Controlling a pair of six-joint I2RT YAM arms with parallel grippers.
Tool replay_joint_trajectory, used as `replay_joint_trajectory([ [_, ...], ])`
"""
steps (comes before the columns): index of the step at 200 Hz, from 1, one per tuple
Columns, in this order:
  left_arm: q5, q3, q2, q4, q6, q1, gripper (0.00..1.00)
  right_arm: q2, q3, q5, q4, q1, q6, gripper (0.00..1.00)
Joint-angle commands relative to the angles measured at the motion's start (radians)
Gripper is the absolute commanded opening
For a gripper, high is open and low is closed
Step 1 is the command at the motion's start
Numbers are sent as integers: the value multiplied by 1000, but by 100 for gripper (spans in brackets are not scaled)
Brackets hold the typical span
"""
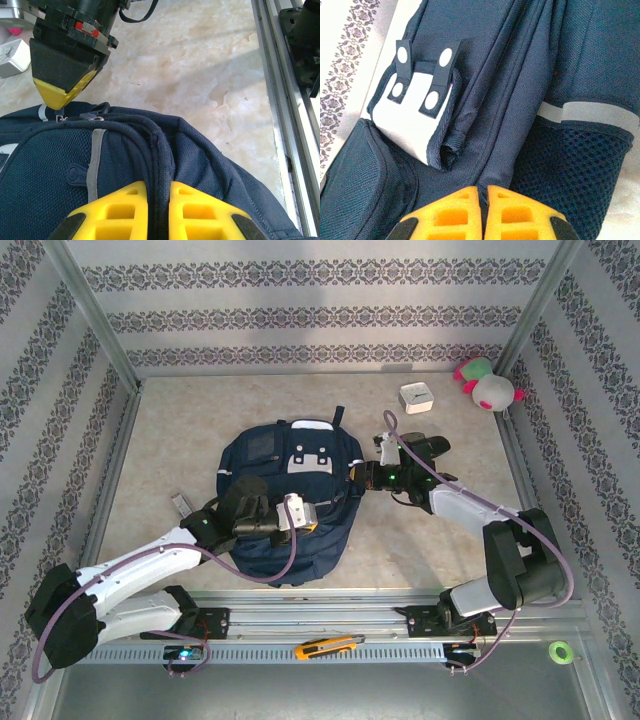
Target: Pack the student bag
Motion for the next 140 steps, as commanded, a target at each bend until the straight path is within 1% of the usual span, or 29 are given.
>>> replay_joint_trajectory([
  [1, 100, -4, -64, 4, -14, -13, 5, 63, 18, 216, 36, -58, -31, 0],
  [42, 85, -14, -74, -7, -13, -15, 5, 92, 34, 205, 49, -61, -29, 0],
  [53, 70, -20, -78, -3, -17, -14, 8, 82, 42, 196, 33, -64, -30, 0],
  [60, 57, -22, -81, 0, -21, -13, 14, 69, 49, 192, 11, -66, -28, 0],
  [66, 44, -26, -82, 5, -28, -13, 21, 52, 53, 186, -9, -68, -27, 9],
  [73, 26, -28, -86, 9, -42, -14, 37, 28, 57, 185, -38, -69, -26, 19],
  [74, 23, -28, -88, 9, -44, -14, 38, 24, 57, 187, -41, -69, -26, 20],
  [79, 12, -27, -94, 6, -56, -14, 51, 2, 58, 191, -63, -68, -23, 23],
  [80, 10, -26, -97, 5, -58, -14, 52, -3, 58, 192, -69, -69, -24, 24],
  [84, -1, -22, -103, 1, -66, -14, 63, -22, 57, 198, -85, -68, -21, 30],
  [88, -12, -19, -111, -4, -80, -14, 70, -43, 56, 205, -103, -68, -23, 35],
  [93, -27, -14, -119, -13, -93, -14, 76, -68, 52, 213, -130, -68, -26, 42],
  [98, -41, -6, -130, -28, -104, -15, 79, -96, 51, 221, -153, -69, -29, 45],
  [106, -64, 10, -147, -64, -118, -15, 81, -137, 44, 234, -204, -68, -39, 46],
  [125, -146, 45, -176, -185, -117, -15, 81, -249, -3, 240, -248, -60, -51, 47],
  [140, -193, 61, -181, -297, -47, -15, 80, -329, -58, 233, -242, -45, -65, 47],
])
